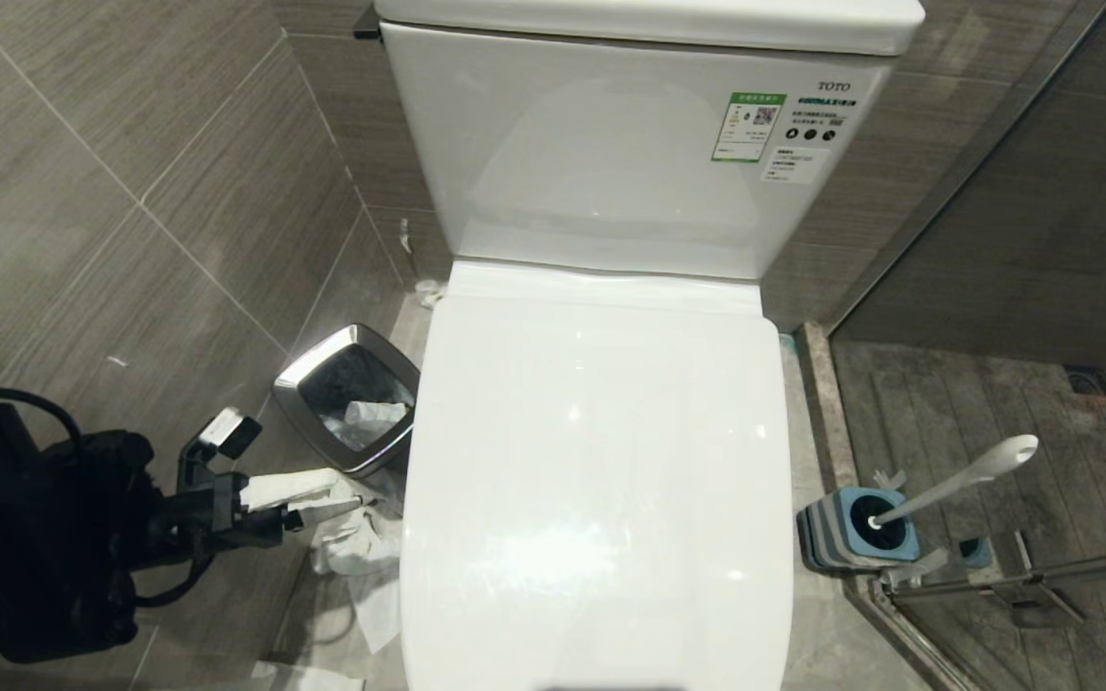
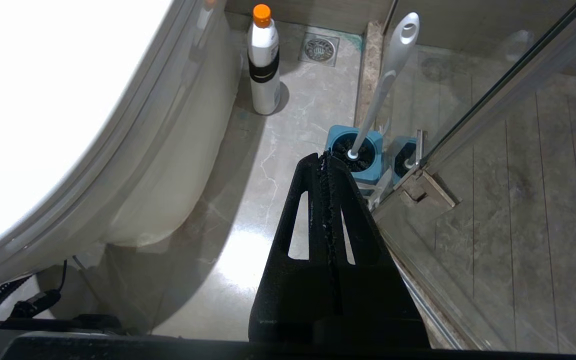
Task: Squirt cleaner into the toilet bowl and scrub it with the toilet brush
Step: Use the left hand to lift the toilet lid slightly
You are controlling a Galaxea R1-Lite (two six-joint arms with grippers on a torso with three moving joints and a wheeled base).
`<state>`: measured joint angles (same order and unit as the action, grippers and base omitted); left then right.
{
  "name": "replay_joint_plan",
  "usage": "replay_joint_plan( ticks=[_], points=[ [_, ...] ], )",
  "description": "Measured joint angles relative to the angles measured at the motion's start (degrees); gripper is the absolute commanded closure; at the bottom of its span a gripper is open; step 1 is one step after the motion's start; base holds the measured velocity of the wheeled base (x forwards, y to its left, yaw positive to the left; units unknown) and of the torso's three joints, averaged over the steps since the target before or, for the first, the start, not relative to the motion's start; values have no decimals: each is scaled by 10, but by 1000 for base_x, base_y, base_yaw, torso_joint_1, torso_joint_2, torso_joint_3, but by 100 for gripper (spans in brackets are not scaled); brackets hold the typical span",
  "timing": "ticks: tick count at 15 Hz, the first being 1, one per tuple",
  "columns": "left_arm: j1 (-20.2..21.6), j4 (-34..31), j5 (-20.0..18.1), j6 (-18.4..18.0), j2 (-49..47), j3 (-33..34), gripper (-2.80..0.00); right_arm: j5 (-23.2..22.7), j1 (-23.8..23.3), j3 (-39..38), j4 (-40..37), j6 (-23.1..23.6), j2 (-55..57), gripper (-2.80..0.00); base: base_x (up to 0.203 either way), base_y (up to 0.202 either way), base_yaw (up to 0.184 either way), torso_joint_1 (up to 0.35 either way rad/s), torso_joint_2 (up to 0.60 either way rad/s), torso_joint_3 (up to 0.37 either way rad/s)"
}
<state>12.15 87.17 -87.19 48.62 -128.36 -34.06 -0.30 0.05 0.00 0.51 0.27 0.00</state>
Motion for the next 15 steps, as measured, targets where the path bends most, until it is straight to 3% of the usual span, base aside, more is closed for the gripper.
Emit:
replay_joint_plan(
  ticks=[10, 15],
  points=[
    [-2, 0, 0, 3, 93, 84, -280, 0, 0, 0, 0, 0, 0, 0, 0, 0, 0, 0, 0, 0],
    [-15, 0, 0, -34, 106, 124, -280, 0, 0, 0, 0, 0, 0, 0, 0, 0, 0, 0, 0, 0]
  ],
)
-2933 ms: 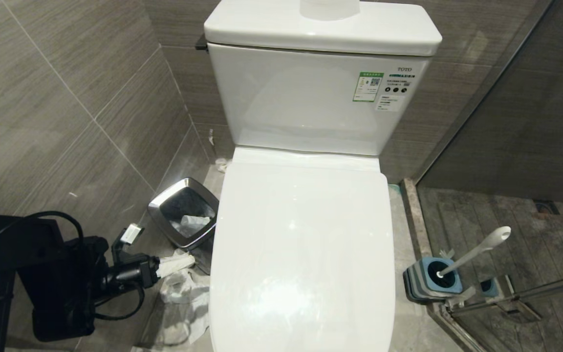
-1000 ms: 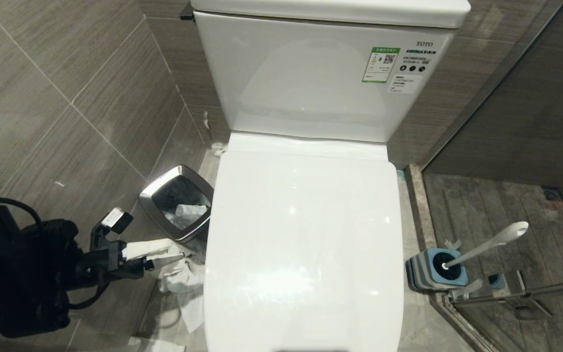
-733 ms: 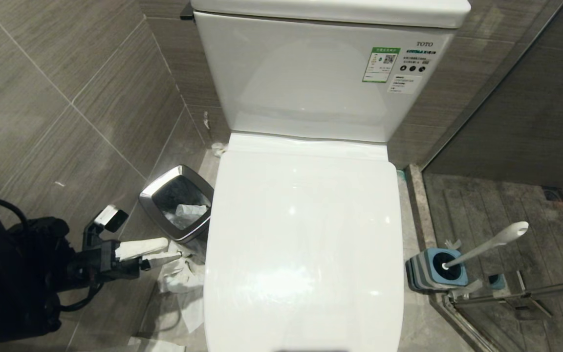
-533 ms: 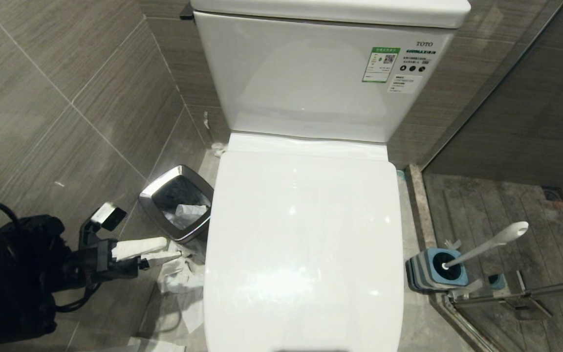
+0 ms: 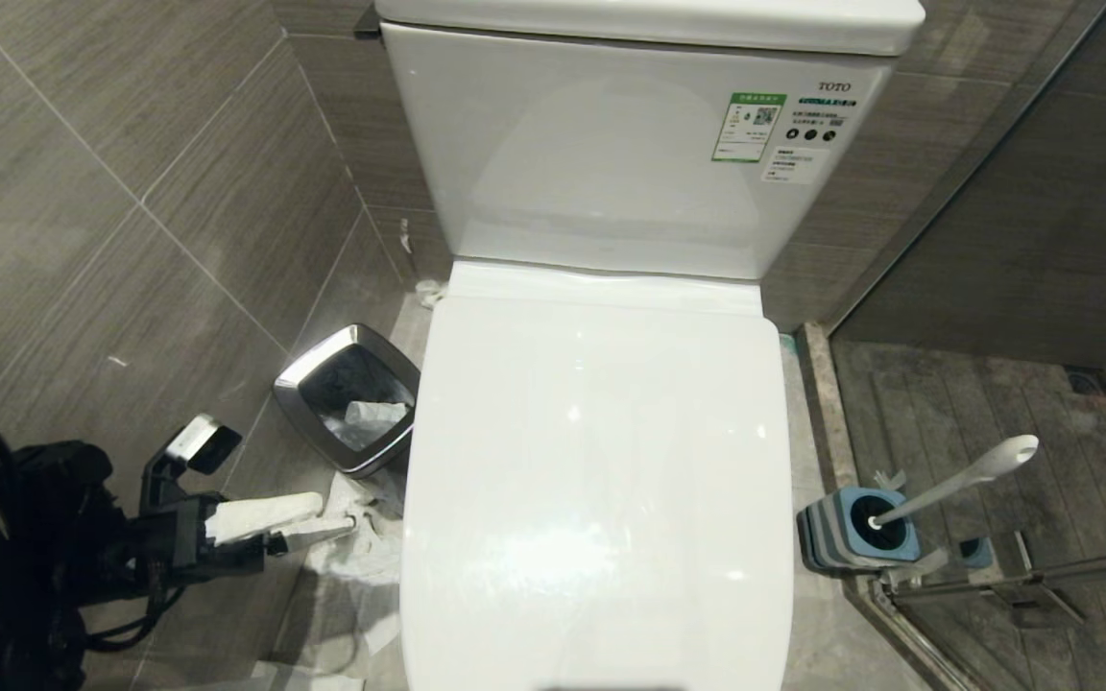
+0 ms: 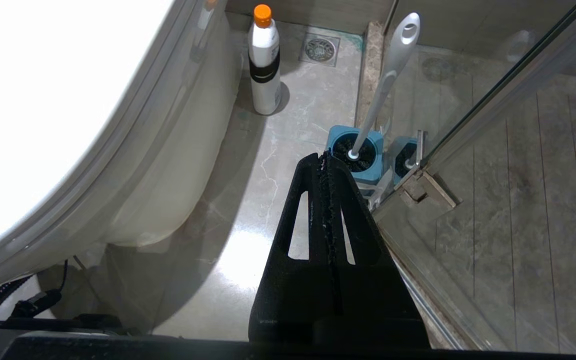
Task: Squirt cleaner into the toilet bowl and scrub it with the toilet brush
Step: Use the left hand to lift the toilet lid slightly
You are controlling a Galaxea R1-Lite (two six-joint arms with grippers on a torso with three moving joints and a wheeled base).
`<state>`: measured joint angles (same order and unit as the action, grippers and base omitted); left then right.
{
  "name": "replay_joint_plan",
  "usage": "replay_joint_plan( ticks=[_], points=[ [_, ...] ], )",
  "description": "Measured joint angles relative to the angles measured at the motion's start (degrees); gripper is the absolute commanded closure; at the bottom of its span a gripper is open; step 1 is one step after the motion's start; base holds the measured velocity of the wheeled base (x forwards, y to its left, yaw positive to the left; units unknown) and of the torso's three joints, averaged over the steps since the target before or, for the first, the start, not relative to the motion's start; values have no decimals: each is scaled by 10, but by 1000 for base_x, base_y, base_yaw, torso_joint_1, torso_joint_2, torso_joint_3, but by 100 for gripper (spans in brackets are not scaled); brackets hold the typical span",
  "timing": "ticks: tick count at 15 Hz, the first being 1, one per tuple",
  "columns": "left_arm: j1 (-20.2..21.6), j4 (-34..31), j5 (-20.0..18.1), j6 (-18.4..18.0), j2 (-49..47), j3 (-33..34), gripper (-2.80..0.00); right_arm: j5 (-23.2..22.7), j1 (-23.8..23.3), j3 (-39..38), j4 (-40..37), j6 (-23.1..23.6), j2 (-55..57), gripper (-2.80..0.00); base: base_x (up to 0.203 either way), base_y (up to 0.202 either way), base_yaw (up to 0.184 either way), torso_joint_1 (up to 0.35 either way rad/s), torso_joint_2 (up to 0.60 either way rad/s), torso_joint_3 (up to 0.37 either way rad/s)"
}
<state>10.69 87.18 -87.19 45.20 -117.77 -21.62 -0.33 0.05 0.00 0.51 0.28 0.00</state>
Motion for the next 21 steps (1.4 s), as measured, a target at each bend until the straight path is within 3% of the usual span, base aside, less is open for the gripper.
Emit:
replay_joint_plan(
  ticks=[9, 17, 21],
  points=[
    [-11, 0, 40, -109, 16, 75, -280, 0, 0, 0, 0, 0, 0, 0, 0, 0, 0, 0, 0, 0],
    [-22, 0, 37, -152, 34, 173, -280, 0, 0, 0, 0, 0, 0, 0, 0, 0, 0, 0, 0, 0],
    [-26, 0, 55, -239, 8, 186, -280, 0, 0, 0, 0, 0, 0, 0, 0, 0, 0, 0, 0, 0]
  ],
)
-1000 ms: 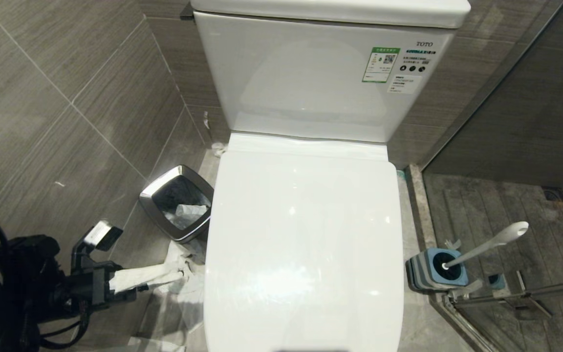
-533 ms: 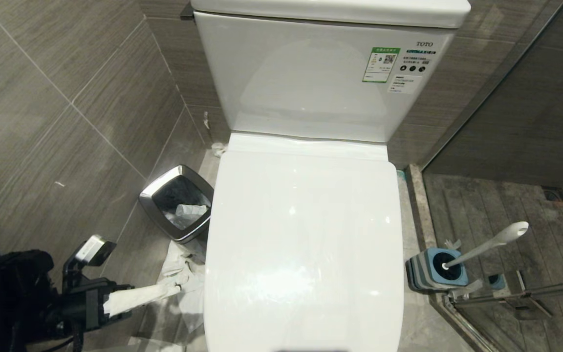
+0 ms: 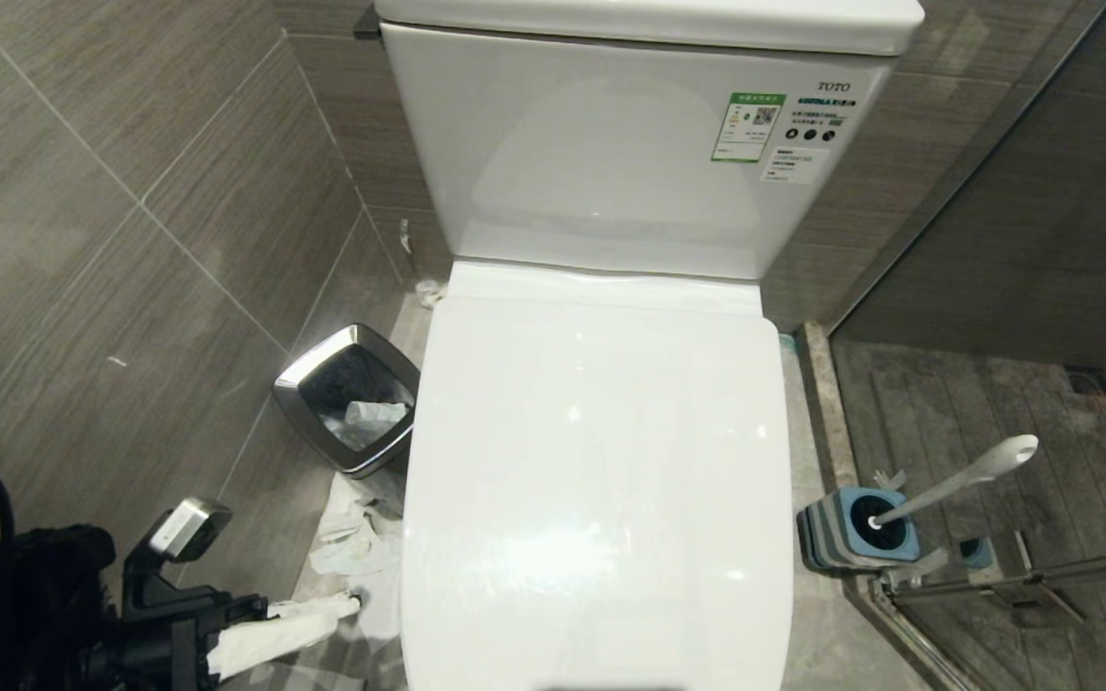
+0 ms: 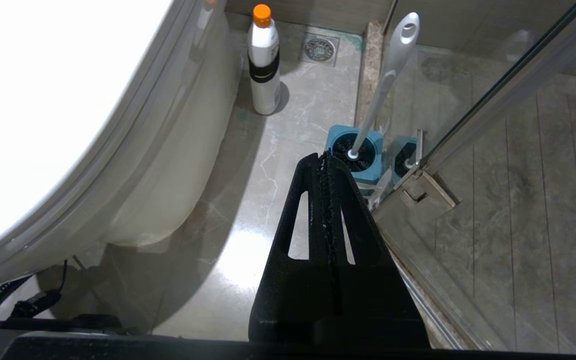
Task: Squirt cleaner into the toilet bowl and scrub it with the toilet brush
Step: Use the left hand to lift the toilet lid slightly
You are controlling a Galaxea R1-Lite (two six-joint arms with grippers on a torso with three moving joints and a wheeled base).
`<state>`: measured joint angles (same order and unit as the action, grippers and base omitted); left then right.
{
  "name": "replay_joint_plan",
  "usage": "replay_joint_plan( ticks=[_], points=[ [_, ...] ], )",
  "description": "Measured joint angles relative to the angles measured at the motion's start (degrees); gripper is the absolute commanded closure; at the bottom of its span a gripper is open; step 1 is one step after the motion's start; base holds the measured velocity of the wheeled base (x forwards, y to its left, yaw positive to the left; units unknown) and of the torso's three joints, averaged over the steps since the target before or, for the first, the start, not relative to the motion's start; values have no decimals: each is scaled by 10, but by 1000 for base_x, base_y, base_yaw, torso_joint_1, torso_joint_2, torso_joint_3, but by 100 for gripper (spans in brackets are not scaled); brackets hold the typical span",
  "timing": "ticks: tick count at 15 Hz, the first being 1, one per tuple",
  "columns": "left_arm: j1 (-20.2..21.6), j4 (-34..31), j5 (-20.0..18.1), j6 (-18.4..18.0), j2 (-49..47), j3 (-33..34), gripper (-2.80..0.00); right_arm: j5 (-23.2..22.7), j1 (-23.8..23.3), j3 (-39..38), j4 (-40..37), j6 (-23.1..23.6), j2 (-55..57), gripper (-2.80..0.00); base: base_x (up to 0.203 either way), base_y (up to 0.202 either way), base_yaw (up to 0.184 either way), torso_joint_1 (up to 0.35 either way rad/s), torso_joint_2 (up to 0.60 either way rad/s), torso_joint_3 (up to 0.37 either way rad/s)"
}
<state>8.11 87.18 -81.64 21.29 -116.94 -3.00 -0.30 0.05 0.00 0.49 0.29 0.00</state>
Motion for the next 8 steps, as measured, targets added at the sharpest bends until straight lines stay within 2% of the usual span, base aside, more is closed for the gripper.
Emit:
replay_joint_plan(
  ticks=[2, 6, 8],
  points=[
    [-12, 0, 10, -12, -6, 14, -280, 0, 0, 0, 0, 0, 0, 0, 0, 0, 0, 0, 0, 0],
    [-31, 0, 17, -9, -6, 22, -280, 0, 0, 0, 0, 0, 0, 0, 0, 0, 0, 0, 0, 0],
    [-54, 0, 53, -10, -8, 23, -280, 0, 0, 0, 0, 0, 0, 0, 0, 0, 0, 0, 0, 0]
  ],
)
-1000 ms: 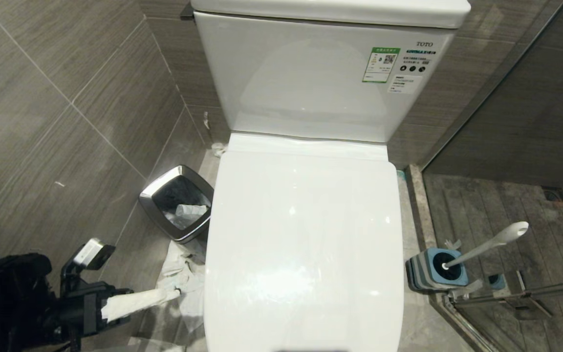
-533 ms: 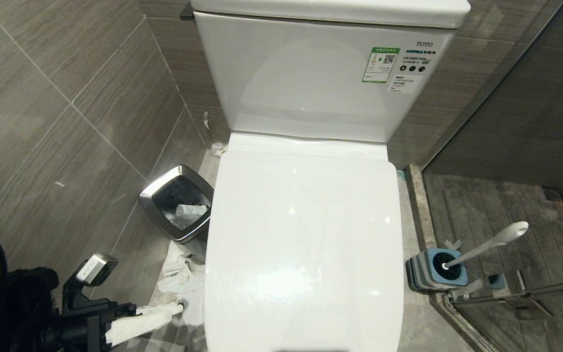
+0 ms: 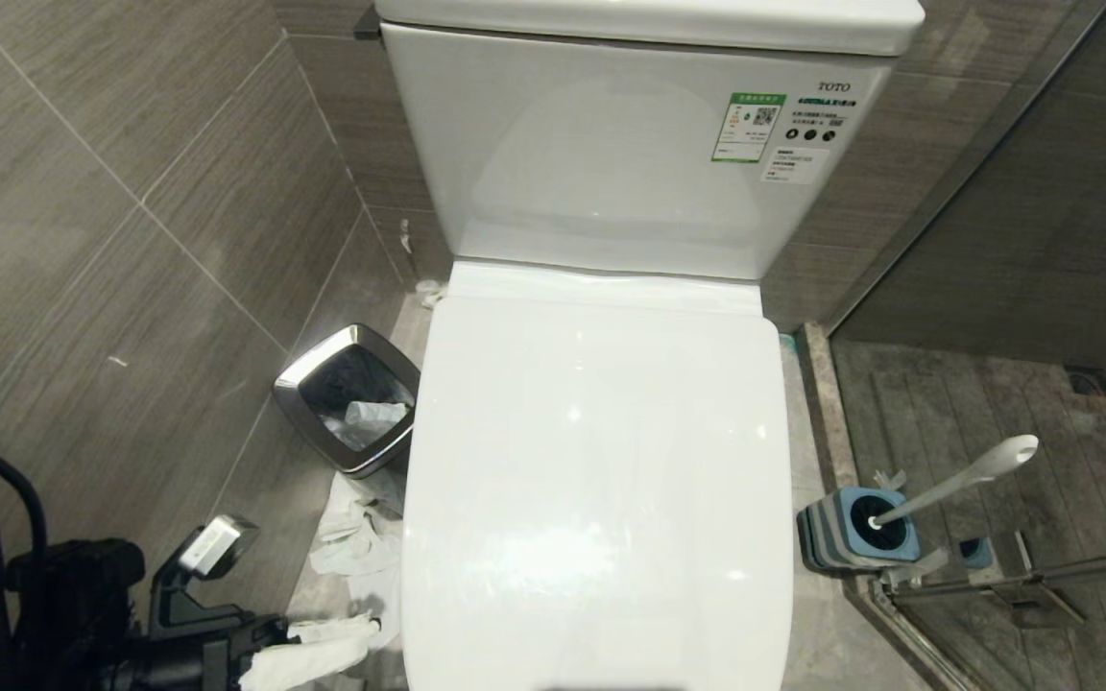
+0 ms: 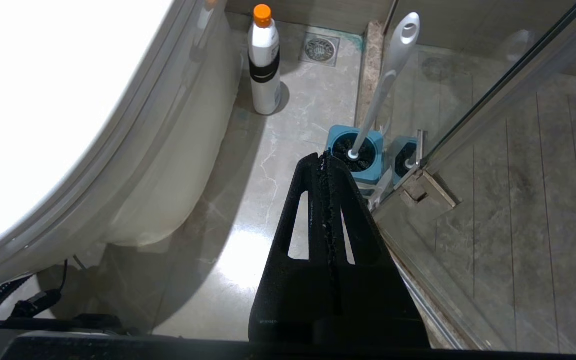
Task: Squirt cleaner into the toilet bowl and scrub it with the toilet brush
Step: Use the left hand to lift the toilet lid slightly
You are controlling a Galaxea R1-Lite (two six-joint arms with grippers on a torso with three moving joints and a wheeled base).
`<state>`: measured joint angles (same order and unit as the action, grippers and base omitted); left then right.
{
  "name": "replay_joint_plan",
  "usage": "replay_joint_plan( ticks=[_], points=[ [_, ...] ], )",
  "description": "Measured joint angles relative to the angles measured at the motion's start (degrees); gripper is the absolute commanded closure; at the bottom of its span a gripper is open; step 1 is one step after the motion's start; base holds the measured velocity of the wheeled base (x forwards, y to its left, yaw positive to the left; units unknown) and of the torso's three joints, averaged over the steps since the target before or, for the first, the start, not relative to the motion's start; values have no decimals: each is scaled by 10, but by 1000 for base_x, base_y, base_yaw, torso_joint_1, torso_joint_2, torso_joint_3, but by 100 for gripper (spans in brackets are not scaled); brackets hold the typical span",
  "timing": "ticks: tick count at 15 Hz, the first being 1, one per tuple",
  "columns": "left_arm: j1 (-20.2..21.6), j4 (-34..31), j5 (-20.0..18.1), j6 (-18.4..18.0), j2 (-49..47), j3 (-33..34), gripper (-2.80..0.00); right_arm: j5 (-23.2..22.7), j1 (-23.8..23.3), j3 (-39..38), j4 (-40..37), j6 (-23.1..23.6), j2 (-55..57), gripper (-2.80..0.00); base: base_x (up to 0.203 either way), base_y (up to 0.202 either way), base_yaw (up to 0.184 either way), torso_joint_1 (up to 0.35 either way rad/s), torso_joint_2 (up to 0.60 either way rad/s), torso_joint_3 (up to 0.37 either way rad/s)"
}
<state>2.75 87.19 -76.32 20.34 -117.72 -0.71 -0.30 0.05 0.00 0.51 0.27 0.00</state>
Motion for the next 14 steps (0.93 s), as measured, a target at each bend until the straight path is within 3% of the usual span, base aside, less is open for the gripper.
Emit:
replay_joint_plan(
  ticks=[3, 14],
  points=[
    [-28, 0, 37, 0, -5, 0, -280, 0, 0, 0, 0, 0, 0, 0, 0, 0, 0, 0, 0, 0],
    [-43, 0, 42, -3, -5, 1, -280, 0, 0, 0, 0, 0, 0, 0, 0, 0, 0, 0, 0, 0]
  ],
)
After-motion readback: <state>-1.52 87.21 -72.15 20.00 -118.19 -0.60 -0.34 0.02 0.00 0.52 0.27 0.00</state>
